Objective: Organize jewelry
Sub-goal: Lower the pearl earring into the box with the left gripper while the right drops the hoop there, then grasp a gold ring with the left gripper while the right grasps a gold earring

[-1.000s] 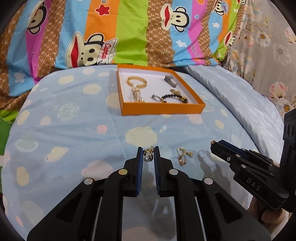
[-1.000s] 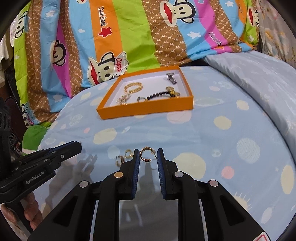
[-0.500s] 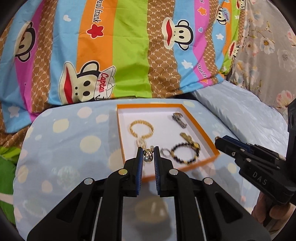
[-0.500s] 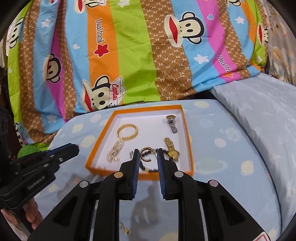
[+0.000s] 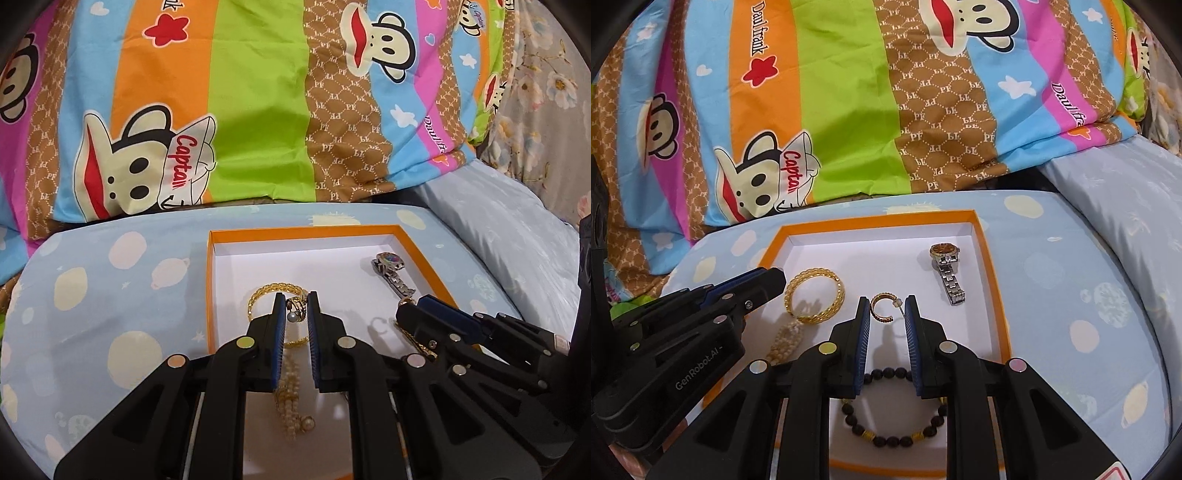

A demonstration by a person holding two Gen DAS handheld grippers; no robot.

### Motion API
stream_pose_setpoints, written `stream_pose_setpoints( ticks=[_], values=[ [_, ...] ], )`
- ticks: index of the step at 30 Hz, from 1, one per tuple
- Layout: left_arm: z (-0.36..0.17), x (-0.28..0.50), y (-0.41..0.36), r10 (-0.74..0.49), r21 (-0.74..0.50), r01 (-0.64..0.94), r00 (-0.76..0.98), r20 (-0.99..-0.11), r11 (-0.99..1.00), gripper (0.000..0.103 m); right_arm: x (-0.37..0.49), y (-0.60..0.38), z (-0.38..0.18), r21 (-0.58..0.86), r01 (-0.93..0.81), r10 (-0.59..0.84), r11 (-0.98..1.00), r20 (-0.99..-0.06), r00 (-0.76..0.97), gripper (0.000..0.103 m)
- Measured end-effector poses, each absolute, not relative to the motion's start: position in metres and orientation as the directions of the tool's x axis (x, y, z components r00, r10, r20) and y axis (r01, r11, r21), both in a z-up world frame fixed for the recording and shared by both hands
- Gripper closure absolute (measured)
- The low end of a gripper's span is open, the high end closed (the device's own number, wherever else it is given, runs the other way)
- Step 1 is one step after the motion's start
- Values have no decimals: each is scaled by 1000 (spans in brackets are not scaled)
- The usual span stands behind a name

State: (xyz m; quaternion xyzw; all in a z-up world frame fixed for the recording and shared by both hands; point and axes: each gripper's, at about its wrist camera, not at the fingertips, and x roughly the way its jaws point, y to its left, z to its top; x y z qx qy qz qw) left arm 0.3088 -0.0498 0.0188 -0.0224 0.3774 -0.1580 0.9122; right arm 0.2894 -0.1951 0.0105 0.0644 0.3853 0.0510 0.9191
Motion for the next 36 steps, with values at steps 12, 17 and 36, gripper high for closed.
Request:
stream_pose_setpoints(
  ticks=[12, 17, 36],
  values=[
    [11, 316, -48, -300, -175, 248, 674, -675, 953, 69, 294, -196, 7, 140, -39, 126, 989, -693, 710, 83],
    [28, 305, -33, -302, -206, 220, 708, -638, 953, 63, 272, -202, 30, 129, -32, 108, 991, -644, 757, 82],
    [10, 130, 13, -341, -252, 231, 626, -701, 940, 62, 84, -196, -5, 148, -44, 136, 988, -702, 699, 83]
  ],
)
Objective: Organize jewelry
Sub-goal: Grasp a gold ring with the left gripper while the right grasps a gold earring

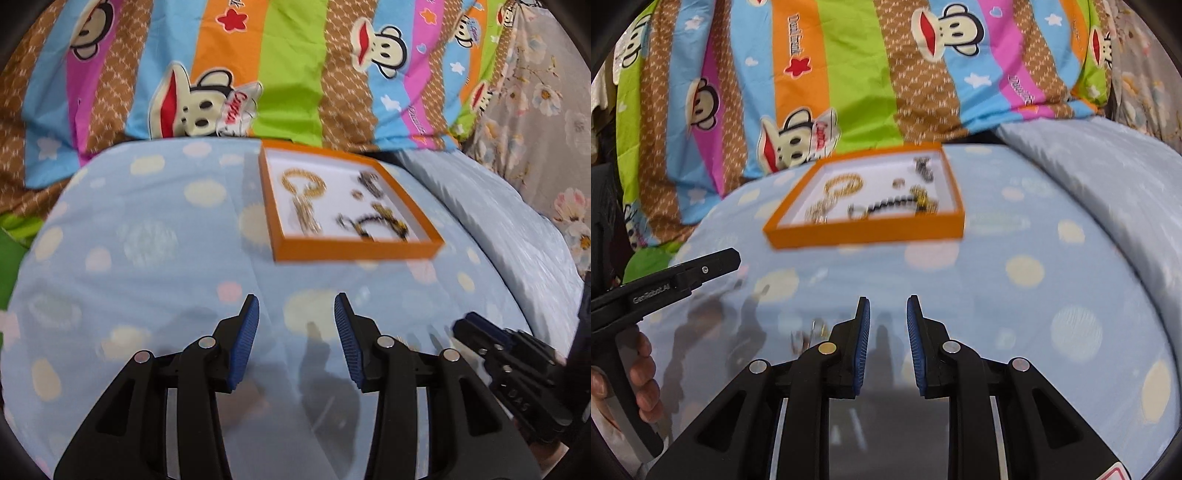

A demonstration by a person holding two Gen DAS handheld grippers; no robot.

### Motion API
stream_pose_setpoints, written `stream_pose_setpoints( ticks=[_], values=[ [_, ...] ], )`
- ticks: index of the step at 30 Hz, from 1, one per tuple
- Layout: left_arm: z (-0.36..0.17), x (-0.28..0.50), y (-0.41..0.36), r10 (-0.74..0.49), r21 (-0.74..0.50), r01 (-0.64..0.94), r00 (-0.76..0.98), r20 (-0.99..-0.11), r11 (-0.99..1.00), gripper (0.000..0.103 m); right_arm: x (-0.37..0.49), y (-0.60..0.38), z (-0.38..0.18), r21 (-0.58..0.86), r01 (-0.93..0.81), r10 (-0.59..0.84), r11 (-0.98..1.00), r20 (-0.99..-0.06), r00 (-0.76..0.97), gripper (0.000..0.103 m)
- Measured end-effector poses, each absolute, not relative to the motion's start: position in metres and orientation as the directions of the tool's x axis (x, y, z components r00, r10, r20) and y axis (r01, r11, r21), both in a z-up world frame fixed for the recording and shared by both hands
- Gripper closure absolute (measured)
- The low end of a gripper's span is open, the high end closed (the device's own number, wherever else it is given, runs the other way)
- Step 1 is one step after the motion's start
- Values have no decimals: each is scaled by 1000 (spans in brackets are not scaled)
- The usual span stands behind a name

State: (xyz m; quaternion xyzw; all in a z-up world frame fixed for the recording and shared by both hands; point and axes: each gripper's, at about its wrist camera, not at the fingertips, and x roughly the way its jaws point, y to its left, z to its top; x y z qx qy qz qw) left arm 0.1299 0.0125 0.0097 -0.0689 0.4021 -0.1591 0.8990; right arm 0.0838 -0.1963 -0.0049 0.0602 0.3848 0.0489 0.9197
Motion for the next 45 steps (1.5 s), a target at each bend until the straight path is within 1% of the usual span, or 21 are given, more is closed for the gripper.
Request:
stream_pose_setpoints(
  ticks=[4, 6, 8, 15, 17, 18, 20, 23, 24, 26, 37, 45],
  values=[
    [1, 106, -6, -384, -269, 279, 573, -723, 922, 62, 68, -199, -7, 170, -32, 144, 985, -699, 701, 82],
    [-1, 98, -21, -399, -264, 310, 555, -730, 914, 60, 65, -202, -8, 181, -23, 144, 983, -699, 700, 82],
    [-3, 94, -32, -394, -249, 320, 551, -736, 914, 50, 64, -204, -8, 190, -15, 146, 982, -701, 698, 82],
    [-13, 103, -55, -336, -187, 309, 555, -761, 933, 51, 59, -209, -9, 211, 0, 150, 977, -696, 702, 82],
    [-15, 104, -55, -325, -173, 307, 560, -762, 936, 60, 59, -209, -9, 212, 1, 150, 977, -696, 702, 82],
    [-15, 104, -55, -320, -167, 306, 562, -763, 937, 62, 59, -209, -8, 210, -3, 151, 978, -696, 702, 82],
    [-16, 104, -54, -325, -165, 317, 558, -763, 934, 82, 60, -207, -9, 203, -12, 154, 979, -699, 699, 82],
    [-16, 103, -53, -335, -167, 332, 554, -762, 928, 90, 64, -201, -8, 194, -39, 167, 980, -704, 690, 82],
    [-16, 103, -53, -339, -167, 337, 553, -762, 926, 95, 66, -198, -9, 189, -51, 172, 981, -707, 686, 82],
    [-16, 102, -52, -334, -158, 340, 556, -761, 927, 99, 71, -193, -9, 181, -70, 180, 981, -714, 676, 82],
    [-16, 111, -22, -324, -198, 274, 567, -757, 941, 99, 98, -163, -15, 162, -166, 231, 973, -746, 625, 82],
    [-17, 113, -20, -338, -213, 279, 561, -755, 937, 99, 113, -155, -20, 165, -188, 246, 968, -767, 593, 82]
  ],
)
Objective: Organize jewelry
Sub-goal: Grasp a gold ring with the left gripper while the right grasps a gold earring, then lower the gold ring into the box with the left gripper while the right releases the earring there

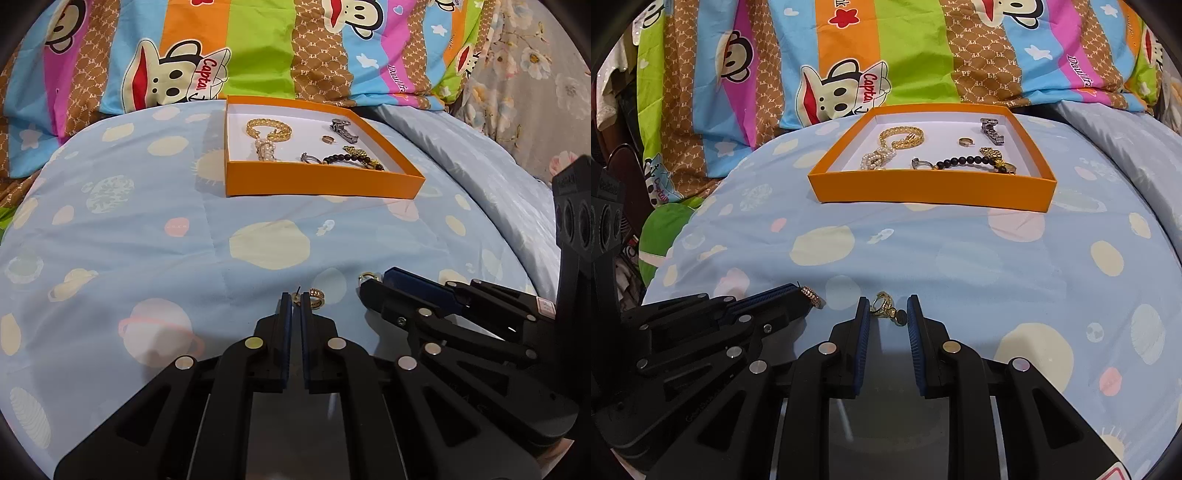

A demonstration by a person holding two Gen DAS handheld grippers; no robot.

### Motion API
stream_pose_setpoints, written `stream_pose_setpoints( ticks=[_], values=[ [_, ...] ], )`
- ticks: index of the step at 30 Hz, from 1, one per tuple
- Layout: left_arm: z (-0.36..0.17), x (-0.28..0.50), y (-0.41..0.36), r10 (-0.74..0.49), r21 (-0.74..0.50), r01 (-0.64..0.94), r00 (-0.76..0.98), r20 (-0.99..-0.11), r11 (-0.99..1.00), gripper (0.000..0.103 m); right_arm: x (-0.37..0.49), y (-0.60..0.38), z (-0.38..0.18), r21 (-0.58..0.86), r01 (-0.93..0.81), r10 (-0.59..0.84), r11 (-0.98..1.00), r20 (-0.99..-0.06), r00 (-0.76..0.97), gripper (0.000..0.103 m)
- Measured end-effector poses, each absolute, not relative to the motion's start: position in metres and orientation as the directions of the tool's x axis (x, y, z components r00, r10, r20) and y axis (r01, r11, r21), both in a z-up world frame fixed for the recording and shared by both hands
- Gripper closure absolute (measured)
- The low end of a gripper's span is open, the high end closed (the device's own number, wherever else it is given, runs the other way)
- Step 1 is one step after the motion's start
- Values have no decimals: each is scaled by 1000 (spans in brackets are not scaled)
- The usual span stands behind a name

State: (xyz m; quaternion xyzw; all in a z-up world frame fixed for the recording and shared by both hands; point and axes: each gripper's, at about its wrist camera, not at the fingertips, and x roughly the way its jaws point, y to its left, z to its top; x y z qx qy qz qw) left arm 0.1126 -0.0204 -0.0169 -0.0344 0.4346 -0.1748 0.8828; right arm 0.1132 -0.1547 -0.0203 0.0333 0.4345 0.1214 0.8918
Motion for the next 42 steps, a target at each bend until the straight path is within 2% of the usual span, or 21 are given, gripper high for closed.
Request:
stream_pose_setpoints(
  ticks=[21, 29, 37, 42],
  values=[
    [-14, 111, -22, -353, -219, 293, 561, -748, 931, 99, 104, -172, -7, 189, -123, 222, 974, -716, 661, 85],
    [13, 120, -16, -367, -221, 306, 590, -719, 926, 99, 117, -185, 24, 175, -120, 208, 977, -674, 708, 85],
    [51, 168, -22, -341, -163, 313, 681, -648, 935, 99, 168, -195, 48, 167, -109, 192, 980, -646, 739, 85],
    [56, 210, -31, -329, -153, 303, 701, -632, 941, 99, 208, -200, 52, 201, -94, 203, 975, -636, 744, 85]
  ],
)
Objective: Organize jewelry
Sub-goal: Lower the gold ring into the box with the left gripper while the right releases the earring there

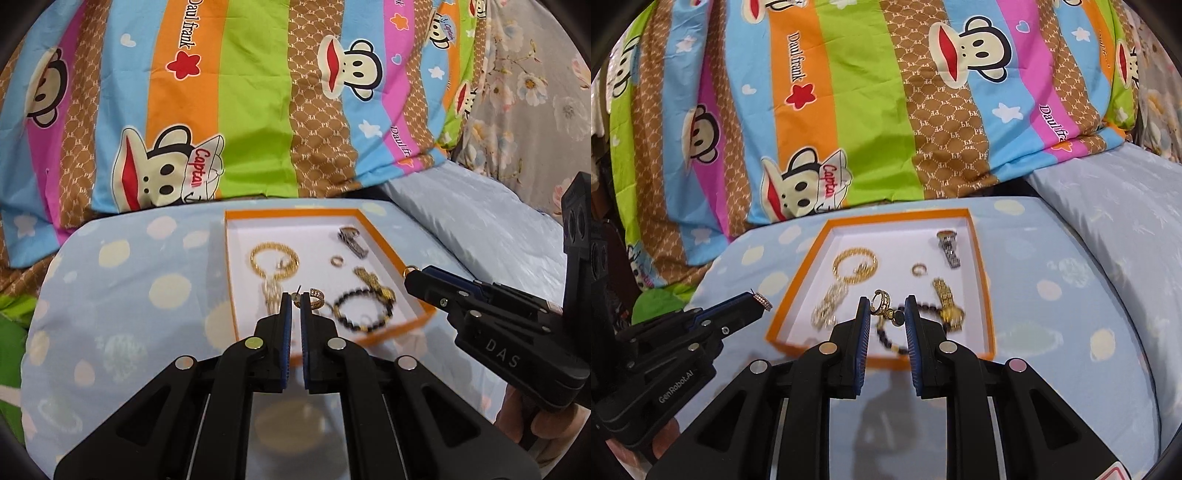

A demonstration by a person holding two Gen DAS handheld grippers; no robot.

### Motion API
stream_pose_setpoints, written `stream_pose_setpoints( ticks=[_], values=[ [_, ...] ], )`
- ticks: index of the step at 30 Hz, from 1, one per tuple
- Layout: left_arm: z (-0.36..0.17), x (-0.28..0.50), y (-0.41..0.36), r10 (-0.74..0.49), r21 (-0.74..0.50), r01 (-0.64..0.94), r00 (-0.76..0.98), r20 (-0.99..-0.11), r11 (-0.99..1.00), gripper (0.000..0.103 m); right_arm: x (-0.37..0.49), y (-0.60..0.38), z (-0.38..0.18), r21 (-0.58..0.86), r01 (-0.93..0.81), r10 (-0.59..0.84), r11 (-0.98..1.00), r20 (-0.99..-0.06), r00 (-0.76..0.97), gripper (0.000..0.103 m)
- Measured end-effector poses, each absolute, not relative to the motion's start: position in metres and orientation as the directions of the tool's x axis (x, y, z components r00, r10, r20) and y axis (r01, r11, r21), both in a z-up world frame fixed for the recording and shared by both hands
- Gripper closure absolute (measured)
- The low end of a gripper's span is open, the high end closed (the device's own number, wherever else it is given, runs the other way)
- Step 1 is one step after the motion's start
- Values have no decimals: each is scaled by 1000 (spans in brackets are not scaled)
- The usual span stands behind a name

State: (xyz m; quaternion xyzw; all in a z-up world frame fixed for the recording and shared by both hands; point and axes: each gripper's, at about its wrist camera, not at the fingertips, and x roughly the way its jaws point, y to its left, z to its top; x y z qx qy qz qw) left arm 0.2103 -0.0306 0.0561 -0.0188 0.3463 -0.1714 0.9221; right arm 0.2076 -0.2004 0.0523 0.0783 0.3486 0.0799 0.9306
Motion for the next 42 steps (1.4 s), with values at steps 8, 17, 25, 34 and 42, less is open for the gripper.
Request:
stream_pose_setpoints(
  ticks=[8, 17, 25, 34, 42],
  values=[
    [33, 263, -46, -311, -152, 284, 686, -657, 947, 99, 257, -191, 32, 188, -84, 189, 979, -661, 726, 85],
    [12, 285, -49, -290, -145, 265, 674, -680, 953, 99, 282, -190, 7, 183, -68, 178, 981, -692, 700, 85],
    [8, 290, -49, -272, -128, 255, 681, -679, 958, 98, 287, -186, 3, 172, -73, 174, 982, -693, 699, 85],
    [7, 289, -48, -248, -114, 234, 694, -676, 965, 85, 283, -187, 4, 160, -64, 157, 985, -682, 714, 82],
    [17, 278, -47, -233, -100, 223, 724, -650, 970, 71, 269, -188, 13, 152, -60, 147, 987, -662, 735, 80]
  ],
)
